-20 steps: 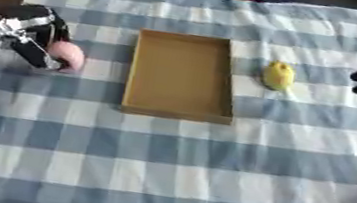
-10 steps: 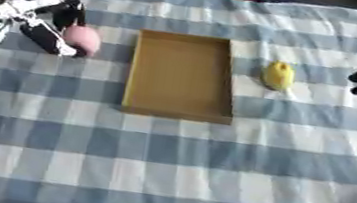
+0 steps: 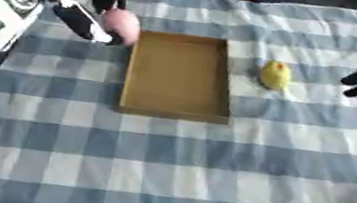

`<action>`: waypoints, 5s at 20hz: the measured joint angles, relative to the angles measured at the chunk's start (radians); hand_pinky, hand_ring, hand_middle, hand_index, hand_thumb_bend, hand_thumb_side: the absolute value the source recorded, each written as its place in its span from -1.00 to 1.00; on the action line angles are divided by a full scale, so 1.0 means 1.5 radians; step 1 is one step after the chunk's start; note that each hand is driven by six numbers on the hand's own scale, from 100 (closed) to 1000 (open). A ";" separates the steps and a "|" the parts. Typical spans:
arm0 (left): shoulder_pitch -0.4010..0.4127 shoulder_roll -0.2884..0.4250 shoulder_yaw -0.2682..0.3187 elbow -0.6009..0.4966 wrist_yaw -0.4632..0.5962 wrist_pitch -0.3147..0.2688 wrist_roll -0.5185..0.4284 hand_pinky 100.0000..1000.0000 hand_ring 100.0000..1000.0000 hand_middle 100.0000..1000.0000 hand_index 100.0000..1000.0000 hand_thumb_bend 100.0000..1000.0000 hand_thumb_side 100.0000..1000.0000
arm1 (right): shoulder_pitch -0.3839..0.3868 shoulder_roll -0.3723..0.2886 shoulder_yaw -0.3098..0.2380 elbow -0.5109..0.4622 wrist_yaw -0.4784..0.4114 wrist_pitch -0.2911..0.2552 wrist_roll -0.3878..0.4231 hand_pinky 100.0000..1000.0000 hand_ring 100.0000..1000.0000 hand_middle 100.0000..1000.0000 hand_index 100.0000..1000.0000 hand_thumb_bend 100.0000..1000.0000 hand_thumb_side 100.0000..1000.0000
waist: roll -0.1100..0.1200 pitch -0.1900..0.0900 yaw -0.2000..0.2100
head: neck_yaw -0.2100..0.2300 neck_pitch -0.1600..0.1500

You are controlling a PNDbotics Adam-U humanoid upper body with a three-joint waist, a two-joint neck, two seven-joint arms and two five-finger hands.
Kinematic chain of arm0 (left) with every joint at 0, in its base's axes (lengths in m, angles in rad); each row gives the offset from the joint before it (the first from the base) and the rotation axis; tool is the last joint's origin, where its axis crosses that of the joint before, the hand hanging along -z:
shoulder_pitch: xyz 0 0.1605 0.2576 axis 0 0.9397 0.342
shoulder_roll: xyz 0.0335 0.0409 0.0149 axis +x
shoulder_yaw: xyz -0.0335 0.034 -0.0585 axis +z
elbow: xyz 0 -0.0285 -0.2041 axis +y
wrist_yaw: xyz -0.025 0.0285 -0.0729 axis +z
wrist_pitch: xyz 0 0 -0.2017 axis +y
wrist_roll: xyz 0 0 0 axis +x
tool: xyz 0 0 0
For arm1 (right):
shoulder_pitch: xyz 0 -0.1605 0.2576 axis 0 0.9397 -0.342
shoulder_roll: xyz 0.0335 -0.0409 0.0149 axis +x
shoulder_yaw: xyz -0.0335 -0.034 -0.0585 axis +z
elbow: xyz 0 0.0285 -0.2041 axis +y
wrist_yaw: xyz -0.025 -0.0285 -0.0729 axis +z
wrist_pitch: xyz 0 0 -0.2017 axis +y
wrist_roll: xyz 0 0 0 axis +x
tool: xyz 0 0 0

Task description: Pick up objects on the table and place them in the box.

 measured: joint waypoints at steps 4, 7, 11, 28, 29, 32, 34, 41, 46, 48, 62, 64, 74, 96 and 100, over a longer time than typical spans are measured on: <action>-0.008 -0.029 -0.014 0.017 -0.010 -0.010 -0.011 -0.09 -0.26 -0.32 0.09 -0.04 -1.00 | -0.002 0.004 0.004 0.001 0.000 0.001 0.005 0.44 0.59 0.40 0.47 -1.00 -0.50 | -0.001 0.000 -0.003 | 0.002 0.000; -0.008 -0.046 -0.021 0.032 -0.019 -0.017 -0.019 -0.08 -0.24 -0.29 0.11 -0.04 -1.00 | -0.003 0.004 0.007 0.003 0.000 0.002 0.009 0.44 0.59 0.40 0.45 -1.00 -0.50 | -0.001 0.000 -0.005 | 0.002 0.000; -0.007 -0.060 -0.028 0.052 -0.030 -0.024 -0.027 -0.04 -0.19 -0.22 0.19 -0.03 -1.00 | -0.003 0.009 0.008 0.005 0.000 0.001 0.012 0.44 0.59 0.39 0.41 -1.00 -0.49 | -0.001 0.000 -0.005 | 0.002 0.000; 0.044 -0.014 -0.023 -0.010 0.045 -0.009 -0.066 0.02 -0.08 -0.07 0.34 0.26 -0.83 | -0.012 -0.020 0.000 0.011 0.007 -0.018 0.008 0.44 0.58 0.37 0.30 -1.00 -0.58 | -0.002 0.000 0.008 | -0.009 0.000; 0.050 -0.006 -0.017 -0.027 0.057 -0.002 -0.057 0.01 -0.08 -0.08 0.34 0.27 -0.83 | -0.018 -0.030 -0.001 0.013 0.007 -0.022 0.003 0.44 0.58 0.37 0.31 -1.00 -0.59 | -0.002 0.000 0.010 | -0.010 0.000; 0.078 0.019 0.002 -0.081 0.103 0.022 -0.020 -0.02 -0.10 -0.10 0.32 0.32 -0.84 | -0.042 -0.063 0.003 0.021 0.007 -0.031 -0.006 0.44 0.58 0.37 0.37 -1.00 -0.61 | -0.004 0.000 0.014 | -0.015 0.000; 0.107 0.038 0.014 -0.122 0.142 0.038 0.007 -0.02 -0.11 -0.10 0.31 0.34 -0.84 | -0.064 -0.086 0.012 0.033 0.007 -0.038 -0.005 0.44 0.58 0.37 0.40 -1.00 -0.62 | -0.005 0.000 0.018 | -0.018 0.000; 0.217 0.079 0.062 -0.266 0.229 0.083 0.085 -0.05 -0.12 -0.12 0.30 0.38 -0.82 | -0.150 -0.134 0.061 0.123 0.045 -0.064 0.023 0.44 0.57 0.38 0.51 -1.00 -0.61 | -0.007 0.000 0.034 | -0.033 0.000; 0.274 0.085 0.090 -0.330 0.252 0.100 0.117 -0.05 -0.12 -0.12 0.30 0.39 -0.82 | -0.215 -0.136 0.089 0.229 0.117 -0.092 0.046 0.44 0.58 0.39 0.56 -1.00 -0.61 | -0.009 -0.002 0.043 | -0.038 0.000; 0.291 0.088 0.098 -0.347 0.254 0.105 0.124 -0.05 -0.12 -0.12 0.30 0.39 -0.82 | -0.235 -0.130 0.095 0.268 0.149 -0.108 0.049 0.45 0.58 0.40 0.57 -1.00 -0.59 | -0.009 -0.003 0.046 | -0.040 0.000; 0.328 0.090 0.121 -0.368 0.264 0.115 0.142 -0.05 -0.12 -0.12 0.30 0.41 -0.84 | -0.329 -0.063 0.106 0.454 0.326 -0.187 0.024 0.46 0.59 0.44 0.62 -0.56 -0.35 | -0.005 -0.003 0.063 | -0.054 0.000; 0.330 0.089 0.121 -0.368 0.264 0.115 0.142 -0.05 -0.12 -0.12 0.30 0.41 -0.84 | -0.336 -0.054 0.105 0.475 0.343 -0.194 0.017 0.46 0.59 0.44 0.62 -0.49 -0.30 | -0.005 -0.003 0.064 | -0.055 0.000; 0.336 0.083 0.121 -0.363 0.265 0.115 0.142 -0.05 -0.12 -0.12 0.30 0.41 -0.85 | -0.368 -0.017 0.093 0.551 0.404 -0.208 -0.009 0.45 0.59 0.43 0.60 -0.47 -0.25 | -0.003 -0.003 0.069 | -0.059 0.000; 0.340 0.077 0.123 -0.353 0.268 0.114 0.143 -0.06 -0.12 -0.12 0.30 0.41 -0.87 | -0.393 0.035 0.070 0.654 0.488 -0.213 -0.041 0.42 0.55 0.32 0.46 -0.58 -0.24 | -0.002 -0.003 0.080 | -0.072 0.002; 0.341 0.077 0.123 -0.351 0.270 0.114 0.143 -0.06 -0.12 -0.12 0.30 0.40 -0.87 | -0.393 0.039 0.067 0.661 0.501 -0.213 -0.059 0.40 0.52 0.22 0.38 -0.64 -0.30 | -0.002 -0.003 0.082 | -0.074 0.002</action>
